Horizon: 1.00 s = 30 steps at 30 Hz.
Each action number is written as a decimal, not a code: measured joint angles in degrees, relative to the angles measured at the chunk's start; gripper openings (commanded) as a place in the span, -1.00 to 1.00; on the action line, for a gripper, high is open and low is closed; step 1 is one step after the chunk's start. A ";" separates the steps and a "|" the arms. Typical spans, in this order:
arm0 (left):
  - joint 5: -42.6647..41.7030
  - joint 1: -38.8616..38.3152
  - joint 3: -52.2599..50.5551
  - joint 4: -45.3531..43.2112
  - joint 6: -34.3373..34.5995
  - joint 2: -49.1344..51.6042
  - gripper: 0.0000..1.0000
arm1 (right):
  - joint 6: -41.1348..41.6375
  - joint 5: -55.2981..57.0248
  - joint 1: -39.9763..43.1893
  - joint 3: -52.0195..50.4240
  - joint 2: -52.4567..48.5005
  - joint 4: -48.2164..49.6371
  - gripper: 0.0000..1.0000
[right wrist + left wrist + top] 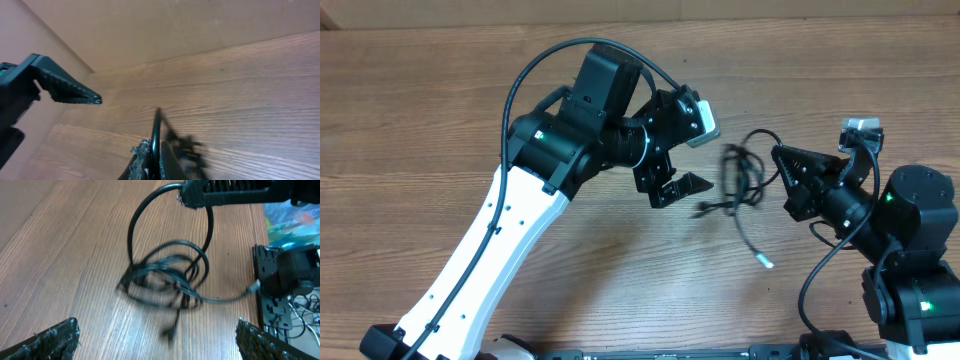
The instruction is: Untangle cables
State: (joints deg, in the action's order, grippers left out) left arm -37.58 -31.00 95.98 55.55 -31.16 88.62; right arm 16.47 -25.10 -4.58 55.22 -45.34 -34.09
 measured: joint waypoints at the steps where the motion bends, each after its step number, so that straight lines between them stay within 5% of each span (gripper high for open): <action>1: 0.17 0.00 0.00 0.31 -0.44 0.00 1.00 | 0.00 -0.28 0.00 0.00 0.00 -0.02 -0.93; 12: 4.04 0.00 0.00 3.82 -5.57 0.13 0.99 | 0.94 -8.96 0.00 0.00 0.00 3.93 -0.93; 26: 7.48 0.00 0.00 1.79 -15.78 0.55 1.00 | 13.68 -25.86 0.04 0.00 -0.04 19.69 -0.93; 28: 8.09 0.00 0.00 1.55 -15.98 0.55 0.81 | 15.37 -27.54 0.04 0.00 -0.04 21.14 -0.93; 30: 8.33 0.00 0.00 1.31 -16.39 0.55 0.16 | 16.87 -28.94 0.04 0.00 -0.09 22.67 -0.93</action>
State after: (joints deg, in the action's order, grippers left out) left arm -29.26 -31.00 95.98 56.86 -47.55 89.17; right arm 33.34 -54.04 -4.54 55.22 -45.43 -11.42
